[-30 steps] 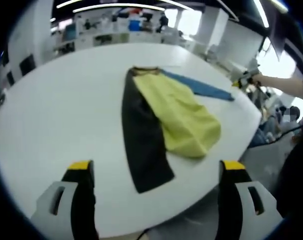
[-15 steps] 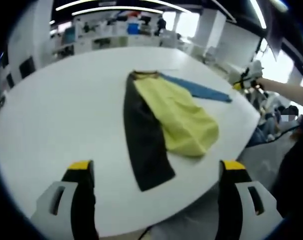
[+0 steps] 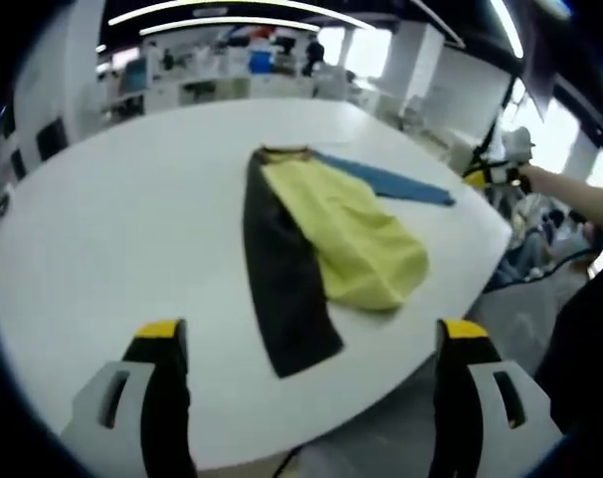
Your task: Fold the garment on the visible template until the final outline fits inside the template.
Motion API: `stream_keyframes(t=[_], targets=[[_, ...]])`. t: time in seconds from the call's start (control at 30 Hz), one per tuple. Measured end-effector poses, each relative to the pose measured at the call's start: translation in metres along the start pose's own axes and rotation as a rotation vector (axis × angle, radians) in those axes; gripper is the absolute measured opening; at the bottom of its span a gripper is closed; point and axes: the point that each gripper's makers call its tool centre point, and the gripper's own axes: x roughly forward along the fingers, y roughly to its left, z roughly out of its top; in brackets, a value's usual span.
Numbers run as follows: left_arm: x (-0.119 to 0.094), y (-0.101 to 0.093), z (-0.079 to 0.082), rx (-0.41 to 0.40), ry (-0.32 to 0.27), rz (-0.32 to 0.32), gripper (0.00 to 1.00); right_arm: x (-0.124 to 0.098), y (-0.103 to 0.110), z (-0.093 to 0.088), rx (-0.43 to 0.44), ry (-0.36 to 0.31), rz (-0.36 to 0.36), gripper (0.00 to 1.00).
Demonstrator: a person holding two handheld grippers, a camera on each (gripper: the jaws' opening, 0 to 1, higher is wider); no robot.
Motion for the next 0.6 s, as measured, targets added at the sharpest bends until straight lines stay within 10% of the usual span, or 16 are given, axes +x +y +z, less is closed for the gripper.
stream_keyframes(t=[0.6], targets=[[-0.017, -0.001, -0.005, 0.000, -0.017, -0.001, 0.99, -0.030, 0.068, -0.012, 0.070, -0.112, 0.086, 0.73]])
